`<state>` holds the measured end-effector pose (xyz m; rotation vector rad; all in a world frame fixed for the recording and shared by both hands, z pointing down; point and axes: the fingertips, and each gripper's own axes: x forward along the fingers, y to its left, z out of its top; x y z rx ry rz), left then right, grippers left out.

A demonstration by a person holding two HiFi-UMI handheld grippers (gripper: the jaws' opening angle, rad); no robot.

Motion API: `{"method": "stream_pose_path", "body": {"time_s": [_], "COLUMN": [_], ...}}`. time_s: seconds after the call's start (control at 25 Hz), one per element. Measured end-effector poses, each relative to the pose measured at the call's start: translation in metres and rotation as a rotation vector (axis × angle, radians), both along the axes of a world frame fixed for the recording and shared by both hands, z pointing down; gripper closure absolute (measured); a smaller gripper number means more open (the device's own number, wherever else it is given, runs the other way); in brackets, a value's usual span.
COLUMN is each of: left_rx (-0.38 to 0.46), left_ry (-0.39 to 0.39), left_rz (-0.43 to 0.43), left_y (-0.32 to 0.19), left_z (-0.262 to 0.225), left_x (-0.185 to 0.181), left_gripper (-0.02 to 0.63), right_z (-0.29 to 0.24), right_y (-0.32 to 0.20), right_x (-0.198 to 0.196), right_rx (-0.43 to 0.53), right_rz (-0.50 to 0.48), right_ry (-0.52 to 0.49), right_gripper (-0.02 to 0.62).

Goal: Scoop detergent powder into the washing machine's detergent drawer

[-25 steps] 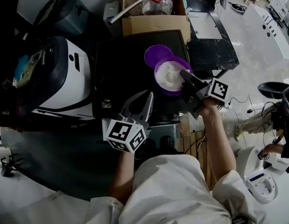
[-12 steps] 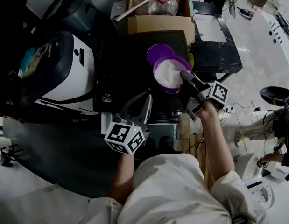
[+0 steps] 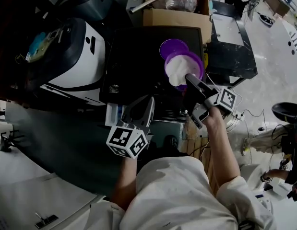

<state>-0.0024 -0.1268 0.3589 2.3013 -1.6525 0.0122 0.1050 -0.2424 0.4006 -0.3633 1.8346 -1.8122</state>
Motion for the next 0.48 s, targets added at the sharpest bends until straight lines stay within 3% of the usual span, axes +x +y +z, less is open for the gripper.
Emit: {"method": "stream_pose_path", "body": {"time_s": [0.48], "left_rx": [-0.024], "left_ry": [0.001], "left_rz": [-0.085], "left_y": [0.018], "left_z": [0.009], "left_x": [-0.021], "left_gripper": [0.580], "right_z": [-0.001], "right_y": [0.026], "right_x": [-0.025], "right_rx": [-0.002], "right_rz": [-0.086], "right_ry": [-0.020], "right_gripper": [0.581]}}
